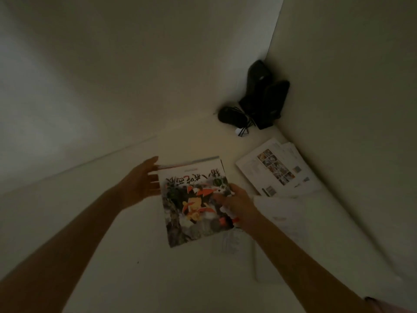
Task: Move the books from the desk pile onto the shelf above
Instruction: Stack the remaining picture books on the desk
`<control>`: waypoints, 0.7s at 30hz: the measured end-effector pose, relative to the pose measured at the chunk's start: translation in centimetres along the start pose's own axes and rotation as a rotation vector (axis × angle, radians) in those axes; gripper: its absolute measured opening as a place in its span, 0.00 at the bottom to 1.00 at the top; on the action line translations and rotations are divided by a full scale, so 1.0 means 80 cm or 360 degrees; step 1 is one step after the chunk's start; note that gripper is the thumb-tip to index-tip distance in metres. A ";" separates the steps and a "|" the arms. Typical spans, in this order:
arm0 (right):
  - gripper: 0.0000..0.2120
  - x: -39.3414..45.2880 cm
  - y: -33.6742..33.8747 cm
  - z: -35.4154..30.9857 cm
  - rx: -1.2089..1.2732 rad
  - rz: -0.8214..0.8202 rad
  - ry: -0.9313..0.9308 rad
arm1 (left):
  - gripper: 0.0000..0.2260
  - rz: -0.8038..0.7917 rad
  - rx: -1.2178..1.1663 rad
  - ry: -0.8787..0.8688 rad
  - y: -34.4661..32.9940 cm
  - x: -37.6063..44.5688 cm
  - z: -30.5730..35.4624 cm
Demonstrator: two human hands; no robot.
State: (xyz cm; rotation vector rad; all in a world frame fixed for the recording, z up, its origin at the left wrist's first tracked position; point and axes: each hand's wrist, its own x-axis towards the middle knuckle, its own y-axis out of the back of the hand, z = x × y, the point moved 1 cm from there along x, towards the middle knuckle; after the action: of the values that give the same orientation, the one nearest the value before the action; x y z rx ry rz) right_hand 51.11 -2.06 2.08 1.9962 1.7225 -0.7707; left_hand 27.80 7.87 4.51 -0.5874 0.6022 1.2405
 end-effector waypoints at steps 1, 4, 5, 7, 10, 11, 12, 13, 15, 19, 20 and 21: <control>0.10 -0.003 -0.010 0.019 -0.0026 0.0070 -0.0038 | 0.09 0.0035 -0.0118 0.0032 -0.004 -0.009 -0.021; 0.10 -0.009 -0.040 0.066 -0.0034 0.0080 -0.0057 | 0.16 0.0196 0.0051 -0.0027 0.010 -0.021 -0.091; 0.10 -0.011 -0.048 0.078 -0.0017 0.0078 -0.0074 | 0.18 0.0310 0.0019 -0.0045 0.014 -0.024 -0.107; 0.09 -0.016 -0.060 0.095 -0.0009 0.0095 -0.0071 | 0.19 0.0423 -0.0085 -0.0111 0.019 -0.030 -0.126; 0.10 -0.022 -0.069 0.109 0.0033 0.0102 -0.0052 | 0.24 0.0383 -0.0241 -0.0167 0.017 -0.037 -0.140; 0.11 -0.024 -0.070 0.112 0.0038 0.0102 -0.0050 | 0.24 0.0371 -0.0274 -0.0162 0.015 -0.039 -0.141; 0.12 -0.024 -0.070 0.114 0.0023 0.0093 -0.0050 | 0.24 0.0360 -0.0306 -0.0168 0.013 -0.040 -0.140; 0.13 -0.026 -0.070 0.114 0.0007 0.0077 -0.0051 | 0.24 0.0346 -0.0349 -0.0173 0.012 -0.042 -0.140; 0.14 -0.025 -0.068 0.114 -0.0036 0.0057 -0.0057 | 0.23 0.0313 -0.0468 -0.0193 0.012 -0.044 -0.141; 0.16 -0.026 -0.058 0.109 0.0061 0.0226 -0.0036 | 0.13 0.0226 -0.0672 -0.0214 0.018 -0.055 -0.144; 0.16 -0.026 -0.054 0.108 0.0141 0.0228 0.0001 | 0.11 0.0199 -0.0681 -0.0228 0.017 -0.057 -0.145; 0.16 -0.027 -0.049 0.104 0.0218 0.0223 0.0031 | 0.11 0.0193 -0.0697 -0.0235 0.017 -0.057 -0.147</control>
State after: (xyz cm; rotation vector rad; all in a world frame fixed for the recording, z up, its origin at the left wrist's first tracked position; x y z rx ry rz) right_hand 45.79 -8.23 -2.72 2.1951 1.5579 -0.8438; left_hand 24.29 -3.16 -0.74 -0.8225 0.2424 1.5295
